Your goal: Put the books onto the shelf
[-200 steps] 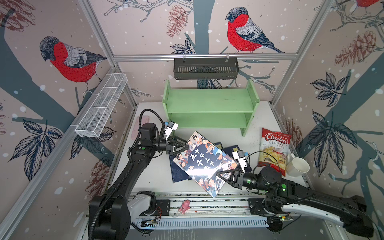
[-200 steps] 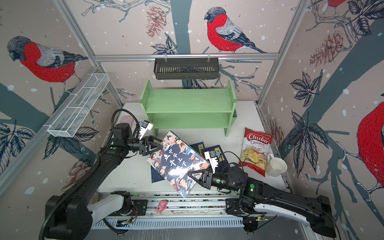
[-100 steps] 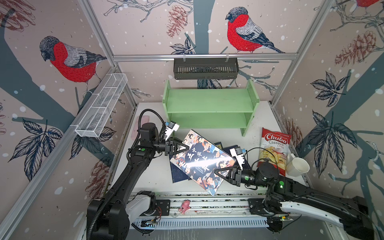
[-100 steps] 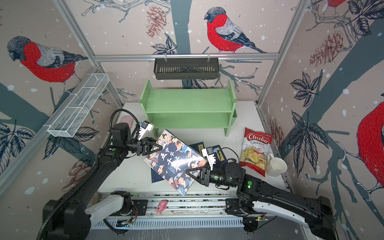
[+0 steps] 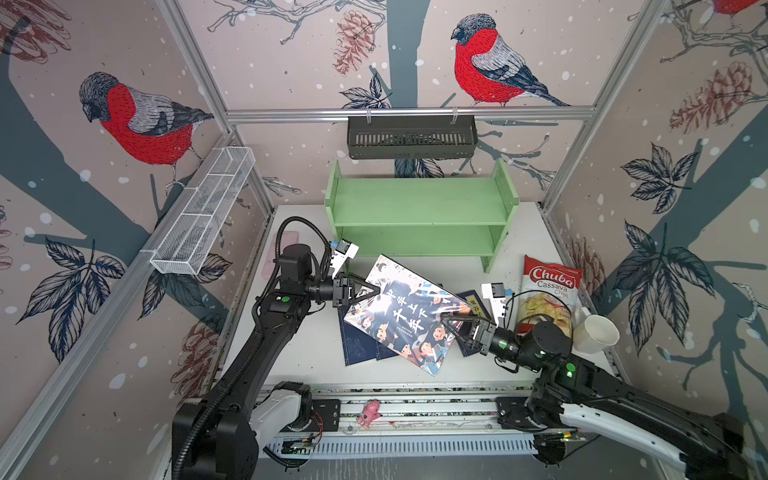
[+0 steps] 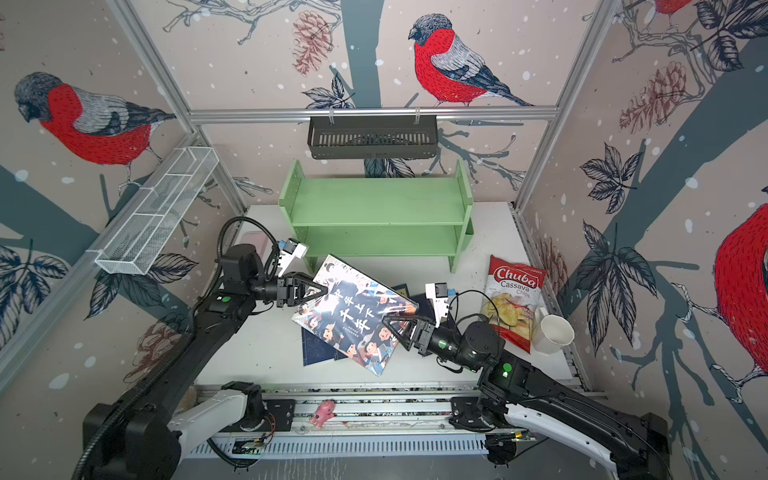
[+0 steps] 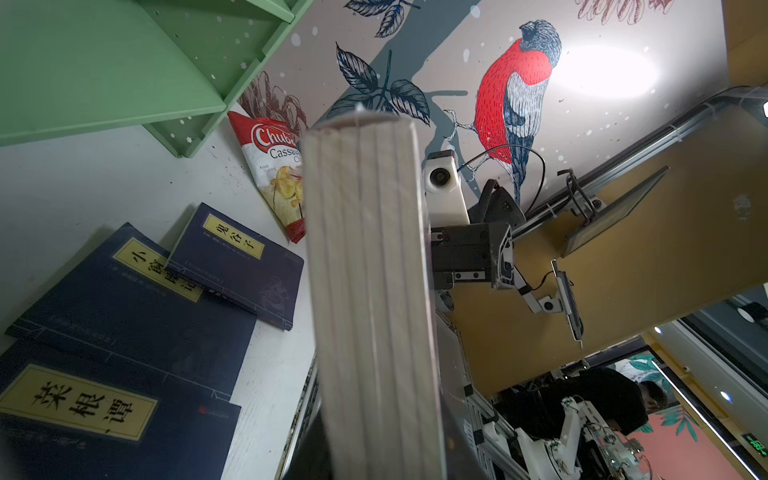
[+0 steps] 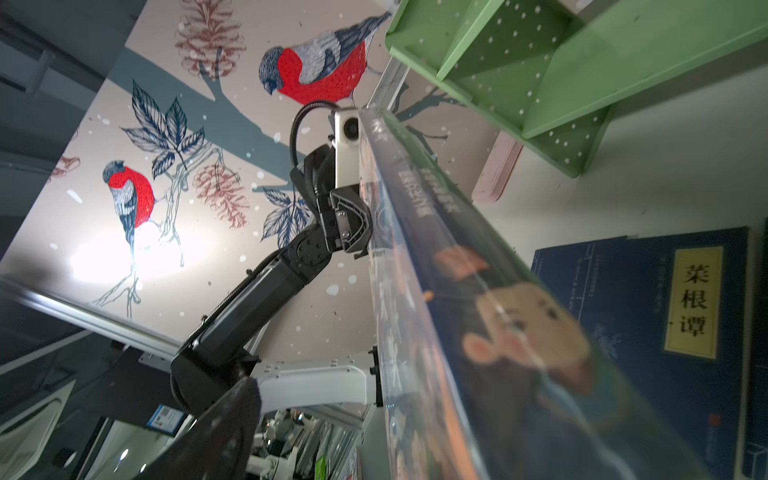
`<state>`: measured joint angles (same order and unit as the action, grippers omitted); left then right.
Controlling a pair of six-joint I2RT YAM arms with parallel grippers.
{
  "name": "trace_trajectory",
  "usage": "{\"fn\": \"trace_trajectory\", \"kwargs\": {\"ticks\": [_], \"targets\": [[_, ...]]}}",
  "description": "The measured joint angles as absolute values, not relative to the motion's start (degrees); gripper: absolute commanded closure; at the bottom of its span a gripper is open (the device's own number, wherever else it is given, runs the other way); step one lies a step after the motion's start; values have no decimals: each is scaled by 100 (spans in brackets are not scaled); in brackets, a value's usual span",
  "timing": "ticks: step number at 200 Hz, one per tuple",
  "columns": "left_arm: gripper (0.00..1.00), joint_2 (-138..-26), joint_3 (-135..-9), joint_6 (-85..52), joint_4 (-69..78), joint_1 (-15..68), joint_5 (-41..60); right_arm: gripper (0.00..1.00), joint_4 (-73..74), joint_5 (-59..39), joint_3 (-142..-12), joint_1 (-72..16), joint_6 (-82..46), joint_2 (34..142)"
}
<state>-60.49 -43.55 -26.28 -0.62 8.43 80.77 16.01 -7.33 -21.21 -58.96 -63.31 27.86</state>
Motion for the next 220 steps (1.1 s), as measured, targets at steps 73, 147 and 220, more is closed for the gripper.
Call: {"fn": "trace_trajectory", "kwargs": {"ticks": [73,147,220], "targets": [[100,-5983,-3802,-4932,1500,617,6792,0,1164,320,-1378,-5804,-7203,2112],[100,-6038,-3380,-5870,1879,327,6093,0,1507,856,-1048,-6416,-7684,2449],[100,-6364,-3046,-6431,2198,235,5808,1,3004,1566,-1024,-7039,-7791,3852]]}}
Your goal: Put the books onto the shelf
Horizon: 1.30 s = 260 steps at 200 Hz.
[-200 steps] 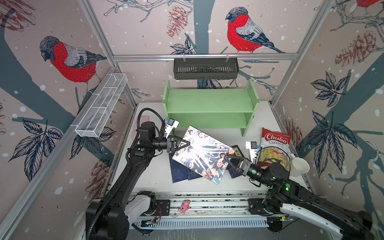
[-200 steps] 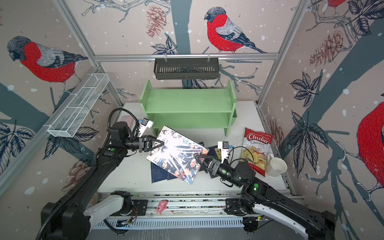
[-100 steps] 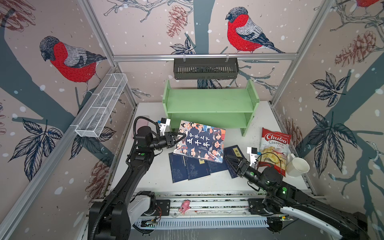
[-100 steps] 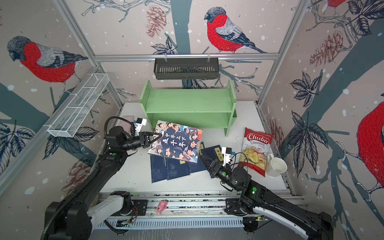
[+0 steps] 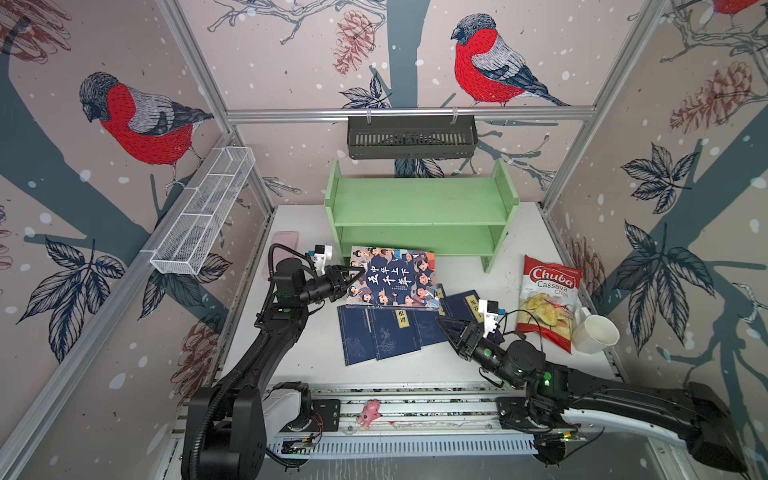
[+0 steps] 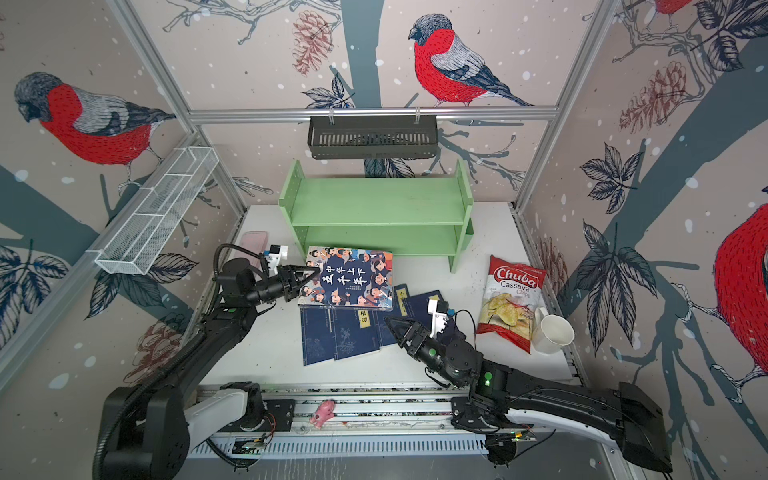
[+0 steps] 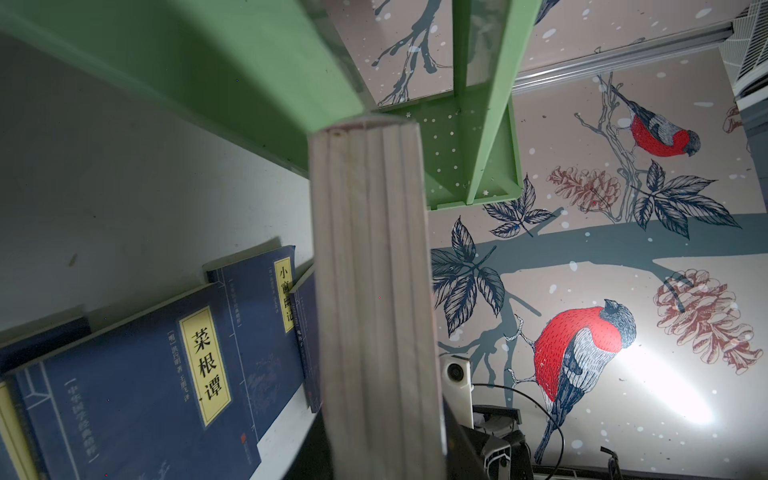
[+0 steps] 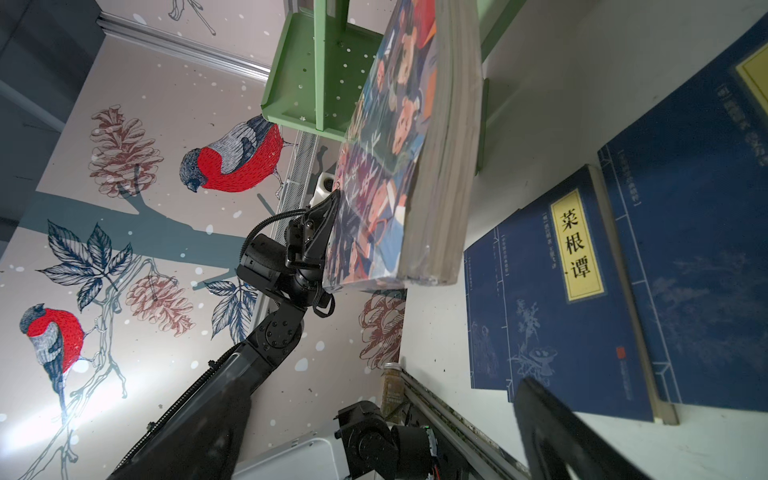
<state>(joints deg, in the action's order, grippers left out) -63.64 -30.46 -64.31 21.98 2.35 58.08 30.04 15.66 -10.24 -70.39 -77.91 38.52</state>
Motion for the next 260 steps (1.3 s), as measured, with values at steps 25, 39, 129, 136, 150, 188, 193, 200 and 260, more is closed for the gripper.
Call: {"fn": "trace_trajectory", "kwargs": {"ticks": [25,39,129,136,150,188,193,200,260], "targets": [[100,-6434,-3035,-6587,2246,217,5800,5,3459,1772,-1181,-7074,-7797,4493],[100,-6455,-3035,-6635,2386,213,5798,8,3732,1865,-1284,-7072,-7797,4812],[100,-6713,-2947,-7146,3151,180,5822,37,5288,1946,-1922,-6845,-7830,6827],[100,-6718,-2939,-7177,3188,176,5828,40,5387,1951,-1944,-6840,-7846,6932],[100,-6718,-2928,-7225,3225,169,5837,44,5502,1973,-2010,-6814,-7876,7085],[100,-6788,-2926,-7262,3409,169,5870,45,5859,2080,-2182,-6702,-7946,7509],[100,-6796,-2923,-7266,3441,169,5870,46,5902,2091,-2202,-6683,-7946,7559],[100,-6805,-2915,-7271,3463,169,5872,47,5968,2086,-2231,-6654,-7950,7625],[100,-6914,-2832,-7371,3815,163,5889,61,6884,2139,-2270,-6539,-8082,8252]]}}
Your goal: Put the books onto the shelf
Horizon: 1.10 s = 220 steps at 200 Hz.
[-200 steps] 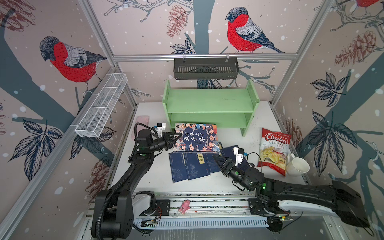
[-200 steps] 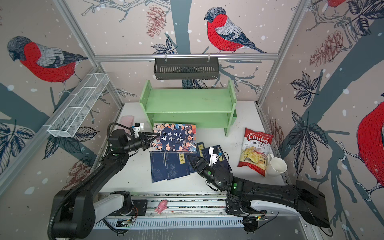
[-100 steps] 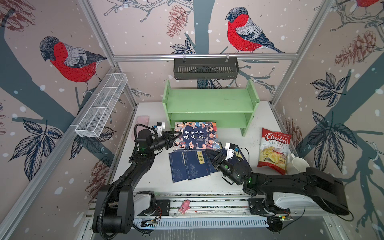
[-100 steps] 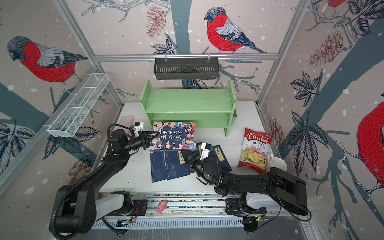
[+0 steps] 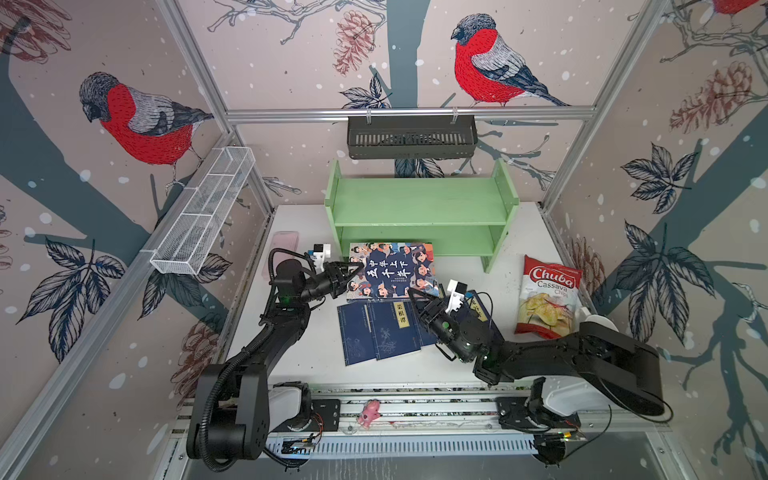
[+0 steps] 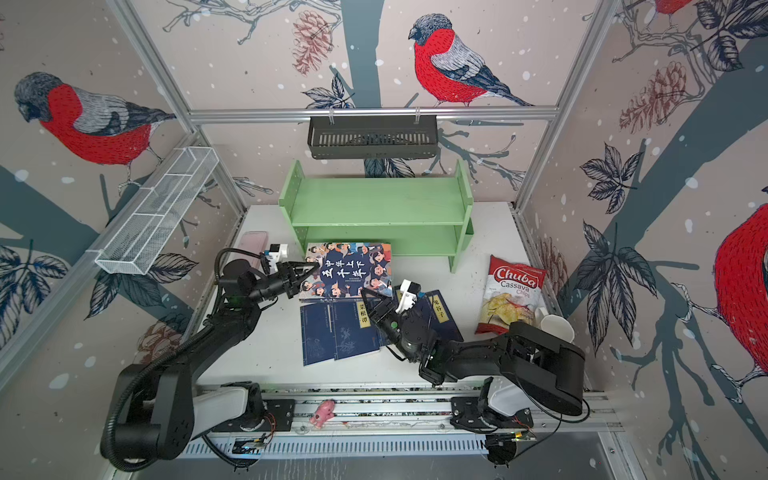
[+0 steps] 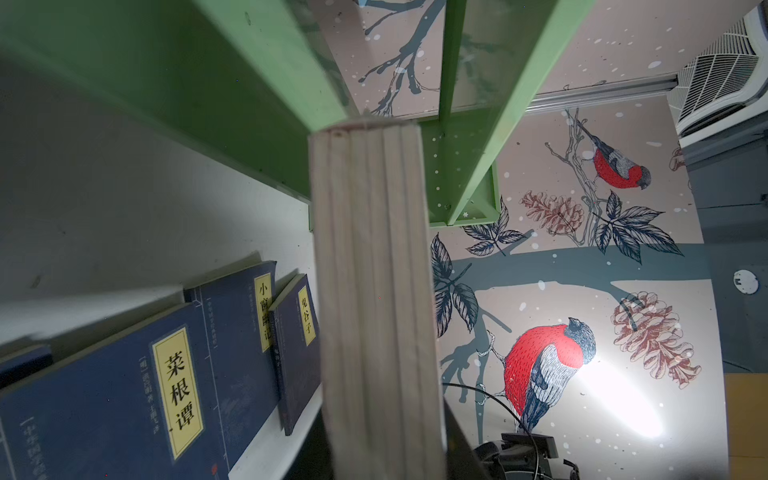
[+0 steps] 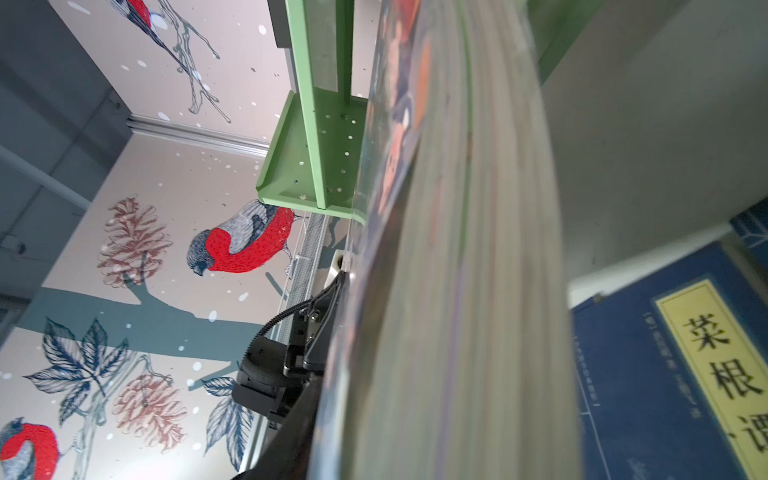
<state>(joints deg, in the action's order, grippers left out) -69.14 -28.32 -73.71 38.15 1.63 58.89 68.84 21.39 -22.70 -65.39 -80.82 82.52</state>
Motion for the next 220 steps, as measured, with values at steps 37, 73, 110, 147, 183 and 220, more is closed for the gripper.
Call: {"fn": "trace_trajectory", "kwargs": {"ticks": [37,73,110,147,183,220], "targets": [[100,-6949,-2829,-7380,3977,139,5839,80,7500,2187,-2375,-6499,-8291,8698],[100,-6987,-2904,-7089,3822,132,5749,95,8040,2191,-2397,-6451,-8493,9102],[46,-7050,-2963,-6901,3642,40,5819,97,8348,2196,-2401,-6423,-8527,9354],[16,-7032,-2991,-6836,3540,-248,6134,98,8254,2078,-2521,-6377,-8521,9524],[7,-6838,-3190,-6217,2799,-532,6270,98,8228,2049,-2628,-6287,-8482,9583],[4,-6733,-3546,-5443,1675,-906,6407,98,8141,2141,-2679,-6187,-8394,9627]]}}
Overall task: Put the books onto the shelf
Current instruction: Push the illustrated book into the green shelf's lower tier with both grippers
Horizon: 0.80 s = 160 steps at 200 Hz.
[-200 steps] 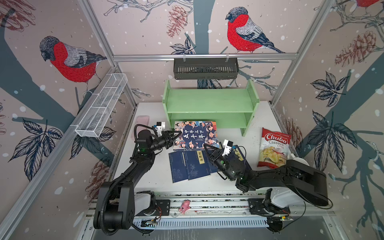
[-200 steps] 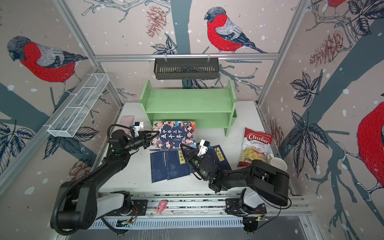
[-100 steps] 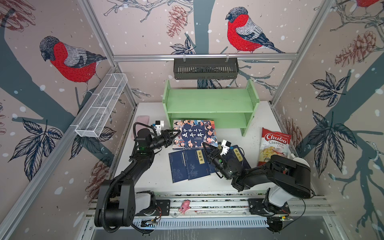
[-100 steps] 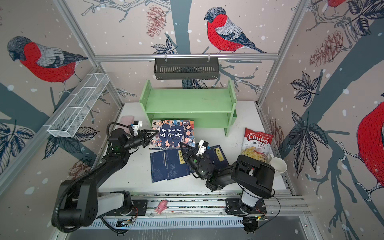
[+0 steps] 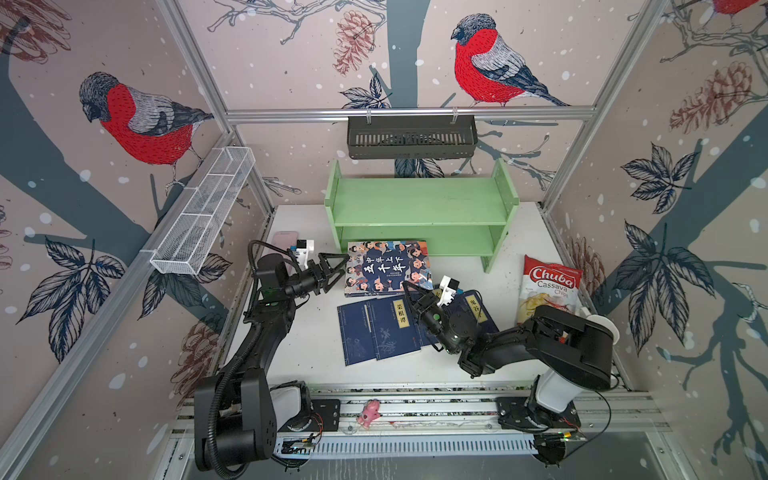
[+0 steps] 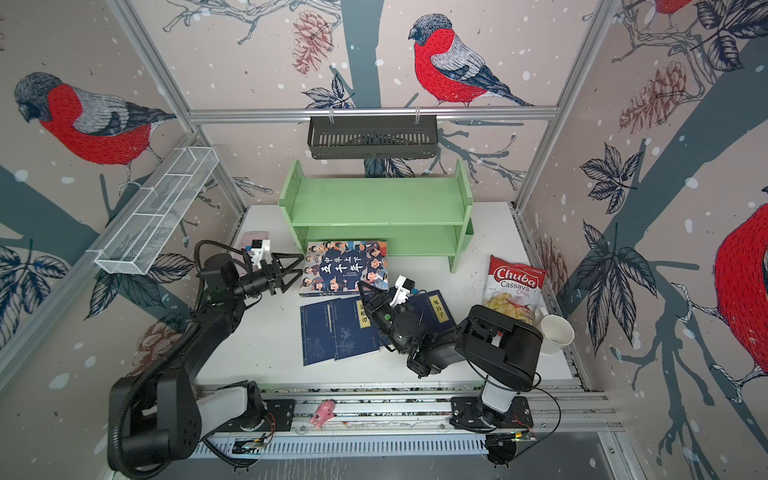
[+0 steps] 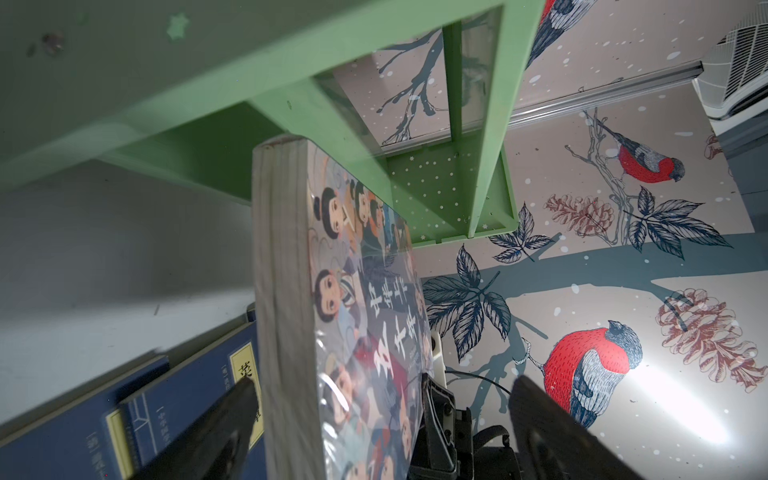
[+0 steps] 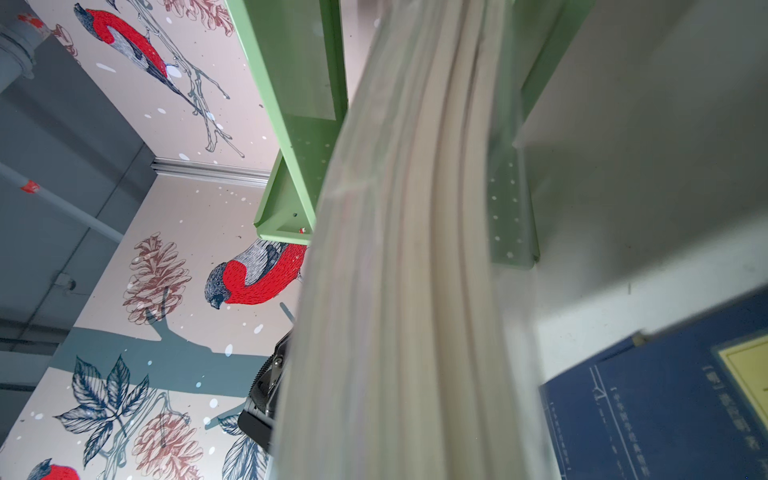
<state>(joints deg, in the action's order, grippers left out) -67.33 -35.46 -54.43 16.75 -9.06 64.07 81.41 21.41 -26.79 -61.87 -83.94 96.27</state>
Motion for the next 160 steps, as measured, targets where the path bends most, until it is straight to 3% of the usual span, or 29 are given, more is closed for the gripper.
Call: {"fn": "trace_trajectory", "kwargs": {"ticks": [48,160], "targets": [[5,-6667,-4016,-4226,123,-1275,6567,98,7909,2307,-2827,-5988,-8370,9793],[7,-6775,-3977,-4532,582,-1382,7052,99,7660,1863,-3826,-5457,-8259,10328]]}}
